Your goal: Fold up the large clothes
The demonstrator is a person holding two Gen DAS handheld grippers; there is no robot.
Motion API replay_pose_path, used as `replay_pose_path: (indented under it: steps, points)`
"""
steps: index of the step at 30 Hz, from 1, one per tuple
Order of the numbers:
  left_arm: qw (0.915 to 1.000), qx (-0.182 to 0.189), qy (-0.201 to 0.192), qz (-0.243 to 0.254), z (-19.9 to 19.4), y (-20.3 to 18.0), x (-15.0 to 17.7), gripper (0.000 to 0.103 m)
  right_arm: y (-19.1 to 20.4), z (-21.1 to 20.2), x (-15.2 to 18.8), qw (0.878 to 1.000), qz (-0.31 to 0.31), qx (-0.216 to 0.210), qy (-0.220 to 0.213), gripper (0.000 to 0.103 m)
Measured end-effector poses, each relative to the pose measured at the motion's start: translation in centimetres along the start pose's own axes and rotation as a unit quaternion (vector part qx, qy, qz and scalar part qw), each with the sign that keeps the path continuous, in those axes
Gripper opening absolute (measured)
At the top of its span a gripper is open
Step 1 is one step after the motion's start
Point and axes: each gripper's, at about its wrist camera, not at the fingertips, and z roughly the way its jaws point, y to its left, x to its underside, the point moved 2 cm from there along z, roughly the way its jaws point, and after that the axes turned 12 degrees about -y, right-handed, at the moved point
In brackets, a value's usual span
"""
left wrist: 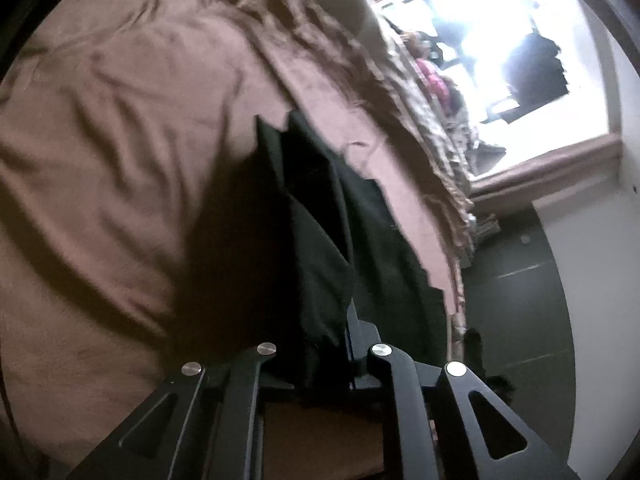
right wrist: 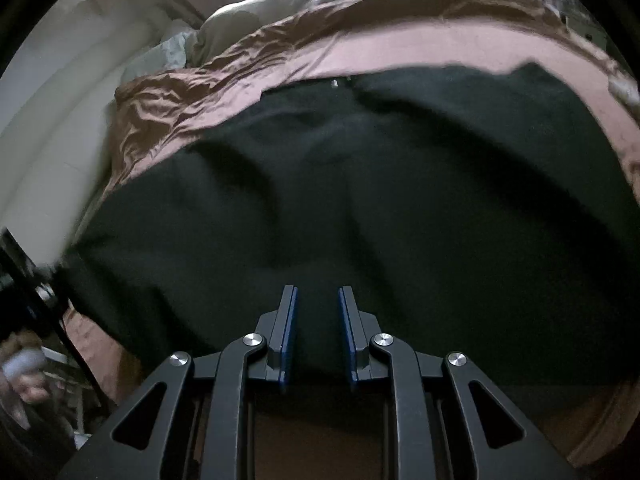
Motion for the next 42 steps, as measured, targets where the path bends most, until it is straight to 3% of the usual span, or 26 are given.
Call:
replay_pose_path:
  steps: [5, 14, 19, 25, 28, 30, 31, 32, 33, 36, 40, 42]
  points:
    - [0.9983, 0.036, -0.002, 0.046, 0.0, -5.9, -0.1, 0.012, -0.2, 1.1, 0.5, 1.0, 0.008, 0.006, 0.02, 0.017]
    - [0.9897, 0.084, 0.017, 0.115, 2.7, -15.9, 1.3, 0.012, -2.1, 0.4, -0.2, 0.998, 0.046, -0.026, 0.031, 0.017]
    - [0.9833, 0.102, 0.027, 0.148, 4.0, -20.4, 2.3, 0.012, -4.1, -3.8, -1.4, 0.995, 0.092, -0.04, -0.028, 0.017]
    - [0.974, 0.116, 0.05, 0.188, 5.9, -25.4, 4.7, 0.012, -7.9, -10.8, -4.2, 0.98, 0.152, -0.089, -0.089, 0.018]
    - [0.9702, 0.121, 0.065, 0.2, 7.4, -27.4, 6.0, 0.012, -10.5, -14.9, -5.3, 0.974, 0.167, -0.084, -0.13, 0.018]
    - [0.9674, 0.124, 0.074, 0.208, 8.2, -28.5, 7.0, 0.012, -13.1, -17.8, -6.0, 0.969, 0.175, -0.076, -0.158, 0.025]
    - [0.9655, 0.127, 0.081, 0.212, 9.0, -29.1, 7.7, 0.012, -14.3, -19.0, -6.2, 0.967, 0.18, -0.073, -0.168, 0.043]
    - [0.9645, 0.128, 0.086, 0.215, 9.4, -29.7, 8.2, 0.012, -15.2, -19.8, -6.1, 0.965, 0.184, -0.069, -0.177, 0.071]
    - [0.9629, 0.128, 0.094, 0.218, 10.3, -30.3, 8.9, 0.012, -16.2, -20.8, -5.8, 0.963, 0.186, -0.064, -0.187, 0.08]
    - [0.9582, 0.126, 0.119, 0.228, 12.9, -31.8, 11.4, 0.012, -19.7, -22.6, -4.8, 0.958, 0.198, -0.035, -0.204, 0.082]
    - [0.9497, 0.113, 0.16, 0.245, 17.1, -32.7, 15.6, 0.013, -23.0, -22.3, -2.4, 0.955, 0.228, -0.029, -0.189, 0.082]
    - [0.9395, 0.091, 0.204, 0.26, 19.8, -32.8, 18.8, 0.018, -23.8, -21.7, -1.1, 0.954, 0.24, -0.024, -0.176, 0.082]
